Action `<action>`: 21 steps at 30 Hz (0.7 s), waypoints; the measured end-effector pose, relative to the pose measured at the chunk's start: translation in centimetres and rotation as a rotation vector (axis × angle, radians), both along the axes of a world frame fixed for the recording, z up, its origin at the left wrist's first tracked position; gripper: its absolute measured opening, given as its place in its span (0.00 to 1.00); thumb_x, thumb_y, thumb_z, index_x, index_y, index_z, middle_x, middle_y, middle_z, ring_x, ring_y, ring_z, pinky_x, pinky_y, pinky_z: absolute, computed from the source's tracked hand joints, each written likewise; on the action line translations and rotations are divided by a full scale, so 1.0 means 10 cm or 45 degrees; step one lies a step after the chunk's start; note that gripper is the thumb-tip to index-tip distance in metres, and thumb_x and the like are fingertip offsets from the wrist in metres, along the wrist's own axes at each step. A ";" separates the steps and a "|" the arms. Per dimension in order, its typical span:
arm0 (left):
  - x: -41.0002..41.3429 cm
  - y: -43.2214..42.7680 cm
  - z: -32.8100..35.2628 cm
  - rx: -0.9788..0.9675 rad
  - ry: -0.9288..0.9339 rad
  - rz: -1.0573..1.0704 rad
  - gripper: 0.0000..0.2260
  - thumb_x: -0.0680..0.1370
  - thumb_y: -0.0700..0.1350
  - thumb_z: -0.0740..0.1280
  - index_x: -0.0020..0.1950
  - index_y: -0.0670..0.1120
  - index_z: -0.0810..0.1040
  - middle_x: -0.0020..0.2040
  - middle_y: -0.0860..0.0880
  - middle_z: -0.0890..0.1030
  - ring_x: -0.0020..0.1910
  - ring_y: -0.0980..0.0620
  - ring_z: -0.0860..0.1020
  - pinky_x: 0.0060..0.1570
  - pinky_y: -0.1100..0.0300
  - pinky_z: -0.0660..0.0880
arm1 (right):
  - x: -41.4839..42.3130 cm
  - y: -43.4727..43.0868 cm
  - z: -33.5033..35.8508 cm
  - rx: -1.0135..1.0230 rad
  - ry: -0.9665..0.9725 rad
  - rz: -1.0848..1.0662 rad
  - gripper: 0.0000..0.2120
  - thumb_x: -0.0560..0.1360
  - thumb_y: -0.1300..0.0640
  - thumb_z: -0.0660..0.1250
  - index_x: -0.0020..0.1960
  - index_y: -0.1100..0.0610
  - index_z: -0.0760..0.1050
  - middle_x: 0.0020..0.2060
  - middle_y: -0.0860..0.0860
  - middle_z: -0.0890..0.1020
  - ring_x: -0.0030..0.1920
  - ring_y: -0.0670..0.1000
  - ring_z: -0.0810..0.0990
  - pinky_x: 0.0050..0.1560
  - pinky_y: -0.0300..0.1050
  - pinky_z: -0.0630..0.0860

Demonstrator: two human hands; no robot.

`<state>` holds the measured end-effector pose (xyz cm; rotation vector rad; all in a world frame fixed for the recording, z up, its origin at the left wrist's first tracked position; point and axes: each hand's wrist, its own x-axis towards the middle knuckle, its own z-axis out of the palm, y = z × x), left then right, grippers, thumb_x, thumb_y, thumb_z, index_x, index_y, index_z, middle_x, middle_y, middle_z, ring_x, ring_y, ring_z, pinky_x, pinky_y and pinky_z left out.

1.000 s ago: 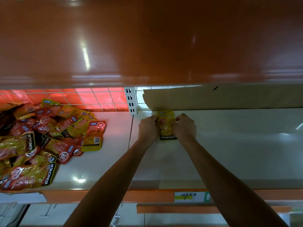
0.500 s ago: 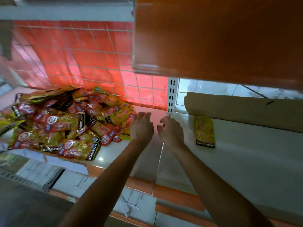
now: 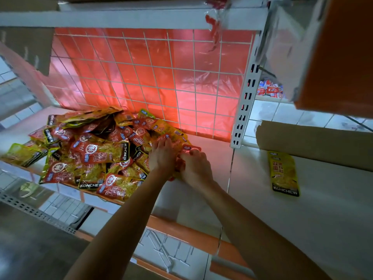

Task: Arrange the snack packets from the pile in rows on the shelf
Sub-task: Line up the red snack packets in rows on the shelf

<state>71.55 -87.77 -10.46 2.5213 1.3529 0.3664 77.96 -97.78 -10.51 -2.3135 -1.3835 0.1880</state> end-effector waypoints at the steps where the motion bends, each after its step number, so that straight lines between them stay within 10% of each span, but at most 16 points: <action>1: 0.00 0.01 -0.01 0.014 0.005 -0.008 0.22 0.81 0.54 0.59 0.70 0.42 0.66 0.71 0.44 0.69 0.70 0.42 0.63 0.63 0.48 0.67 | 0.00 0.02 -0.01 -0.018 -0.019 -0.016 0.15 0.78 0.51 0.60 0.63 0.50 0.75 0.61 0.57 0.73 0.62 0.60 0.69 0.58 0.53 0.72; 12: 0.13 -0.04 0.01 0.109 0.102 0.024 0.25 0.79 0.59 0.59 0.67 0.41 0.68 0.67 0.39 0.68 0.65 0.39 0.66 0.63 0.48 0.64 | 0.11 -0.02 -0.07 -0.052 -0.022 -0.247 0.21 0.76 0.54 0.64 0.67 0.58 0.67 0.62 0.58 0.71 0.61 0.59 0.69 0.57 0.50 0.70; 21: 0.30 -0.30 0.13 0.058 -0.300 -0.069 0.21 0.79 0.53 0.64 0.64 0.39 0.71 0.60 0.38 0.73 0.54 0.37 0.75 0.50 0.47 0.71 | 0.43 -0.33 0.08 0.238 0.188 -0.533 0.13 0.80 0.55 0.57 0.58 0.60 0.74 0.52 0.57 0.80 0.53 0.58 0.77 0.46 0.45 0.68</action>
